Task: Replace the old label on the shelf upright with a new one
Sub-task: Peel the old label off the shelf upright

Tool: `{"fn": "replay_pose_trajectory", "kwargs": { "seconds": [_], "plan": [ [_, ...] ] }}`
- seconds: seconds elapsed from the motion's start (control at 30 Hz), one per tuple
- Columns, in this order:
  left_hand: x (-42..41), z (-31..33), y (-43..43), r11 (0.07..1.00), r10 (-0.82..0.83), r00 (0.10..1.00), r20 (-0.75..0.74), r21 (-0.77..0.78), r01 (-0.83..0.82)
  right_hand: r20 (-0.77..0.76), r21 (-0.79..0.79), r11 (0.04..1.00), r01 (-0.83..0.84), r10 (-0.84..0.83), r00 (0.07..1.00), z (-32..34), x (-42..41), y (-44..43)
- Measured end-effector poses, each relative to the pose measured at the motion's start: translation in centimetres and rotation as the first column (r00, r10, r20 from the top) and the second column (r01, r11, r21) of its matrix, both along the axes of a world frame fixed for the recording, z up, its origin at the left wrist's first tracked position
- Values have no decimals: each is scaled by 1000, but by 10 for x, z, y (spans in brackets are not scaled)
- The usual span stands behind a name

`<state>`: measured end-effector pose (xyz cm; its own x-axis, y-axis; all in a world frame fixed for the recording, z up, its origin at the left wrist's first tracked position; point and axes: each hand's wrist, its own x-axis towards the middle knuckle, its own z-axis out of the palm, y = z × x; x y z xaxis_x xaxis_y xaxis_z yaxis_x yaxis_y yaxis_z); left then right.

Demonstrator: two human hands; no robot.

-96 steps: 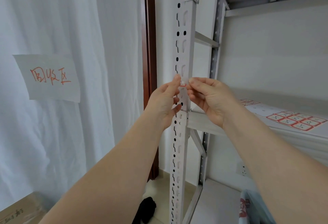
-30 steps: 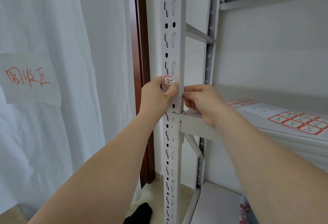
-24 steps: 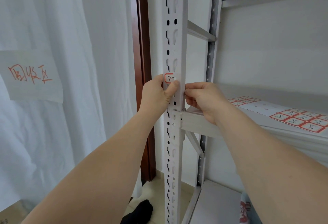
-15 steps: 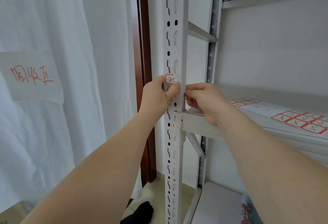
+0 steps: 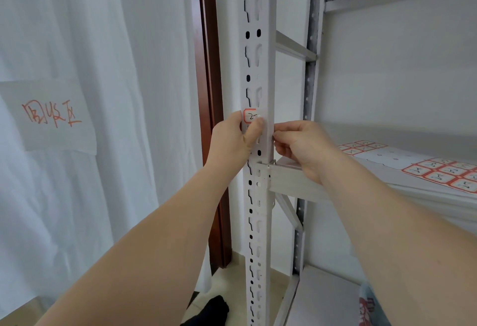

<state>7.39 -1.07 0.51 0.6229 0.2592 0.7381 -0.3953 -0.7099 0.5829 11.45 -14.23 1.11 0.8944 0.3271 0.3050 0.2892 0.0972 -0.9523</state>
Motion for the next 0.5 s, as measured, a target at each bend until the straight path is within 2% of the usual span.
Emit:
{"fn": "replay_pose_trajectory", "kwargs": {
  "seconds": [0.17,0.5],
  "plan": [
    [2,-2,-8,986,-59,998,8,-153,60,-14,14,1000,5,-5,1000,-1,1,1],
    [1,1,-15,958,-79,996,45,-272,88,6,13,1000,15,-16,1000,0,-2,0]
  ]
}}
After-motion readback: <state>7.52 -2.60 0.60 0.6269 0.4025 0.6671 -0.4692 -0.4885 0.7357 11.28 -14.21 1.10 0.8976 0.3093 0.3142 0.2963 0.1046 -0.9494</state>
